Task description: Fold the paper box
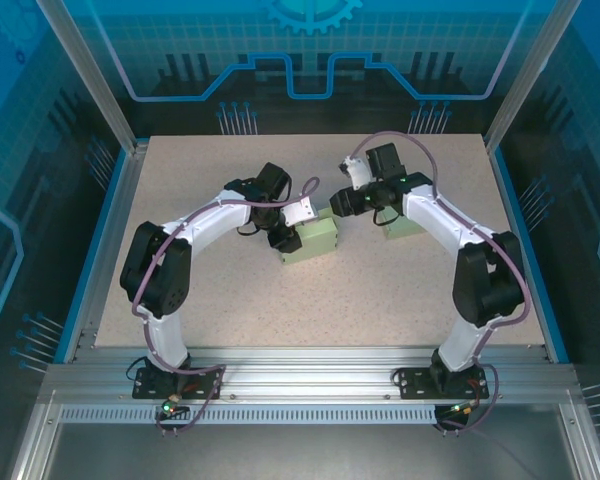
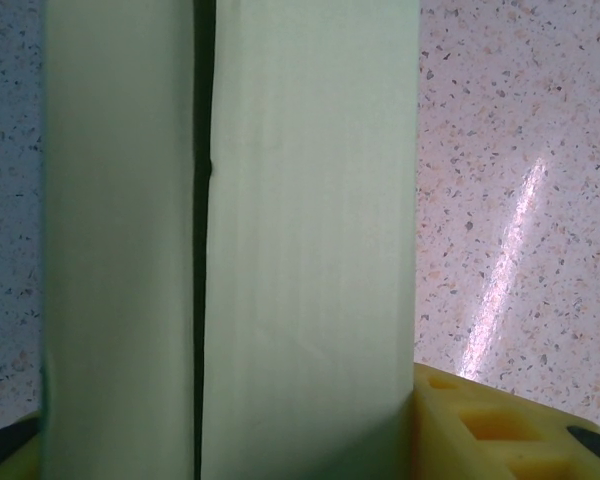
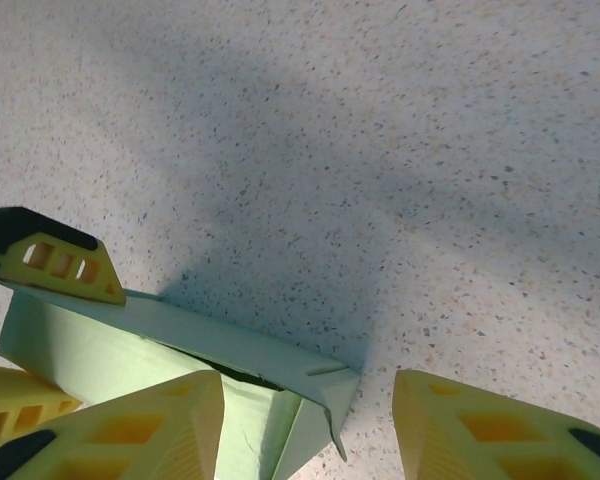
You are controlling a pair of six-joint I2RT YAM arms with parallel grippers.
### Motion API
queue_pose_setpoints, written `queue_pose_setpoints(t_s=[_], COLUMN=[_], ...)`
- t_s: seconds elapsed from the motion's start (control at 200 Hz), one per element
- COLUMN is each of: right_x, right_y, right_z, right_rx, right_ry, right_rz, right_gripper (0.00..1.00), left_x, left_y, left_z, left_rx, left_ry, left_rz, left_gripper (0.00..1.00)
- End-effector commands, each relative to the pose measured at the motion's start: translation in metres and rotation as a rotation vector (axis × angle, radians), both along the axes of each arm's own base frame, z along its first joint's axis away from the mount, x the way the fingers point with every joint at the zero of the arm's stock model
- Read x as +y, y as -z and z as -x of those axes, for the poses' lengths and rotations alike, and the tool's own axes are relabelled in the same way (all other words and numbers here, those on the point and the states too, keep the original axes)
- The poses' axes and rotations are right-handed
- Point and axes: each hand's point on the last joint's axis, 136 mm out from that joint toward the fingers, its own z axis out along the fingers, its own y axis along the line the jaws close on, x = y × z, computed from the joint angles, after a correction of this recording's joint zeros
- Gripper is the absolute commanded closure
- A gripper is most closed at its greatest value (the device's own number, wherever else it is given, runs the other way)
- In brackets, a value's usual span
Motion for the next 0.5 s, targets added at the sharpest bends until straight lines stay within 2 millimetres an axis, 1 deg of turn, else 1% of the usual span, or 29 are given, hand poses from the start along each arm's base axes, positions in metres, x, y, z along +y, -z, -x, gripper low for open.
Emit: queue_pose_setpoints(t_s=[0.0,0.15,0.265,0.495], right_x=[0.016,0.021,0.022,0.008], right_y=[-0.001,0.010,0.013,0.020], right_z=[0.007,0.005,0.007,0.015], right_rx=[0.005,0.026,0.035,0.047], right_ry=[-0.113,-0.132,-0.125,-0.042], right_rz=[-0.006,0.023,0.038,0.088], right_gripper=[0.51,0.51,0.56,0.62], left_x=[0.014,0.013,0.012,0.013], left_y=[0.035,0.034,0.034,0.035], left_z=[0.019,0.018,0.017,0.012], left_rx=[0.126,0.125,0.127,0.123], left_ry=[-0.003,-0.004,-0.010,-0.031], left_rz=[-0.084,-0.081,-0.080,-0.081], left_gripper=[0.51,0.51,0.51,0.51])
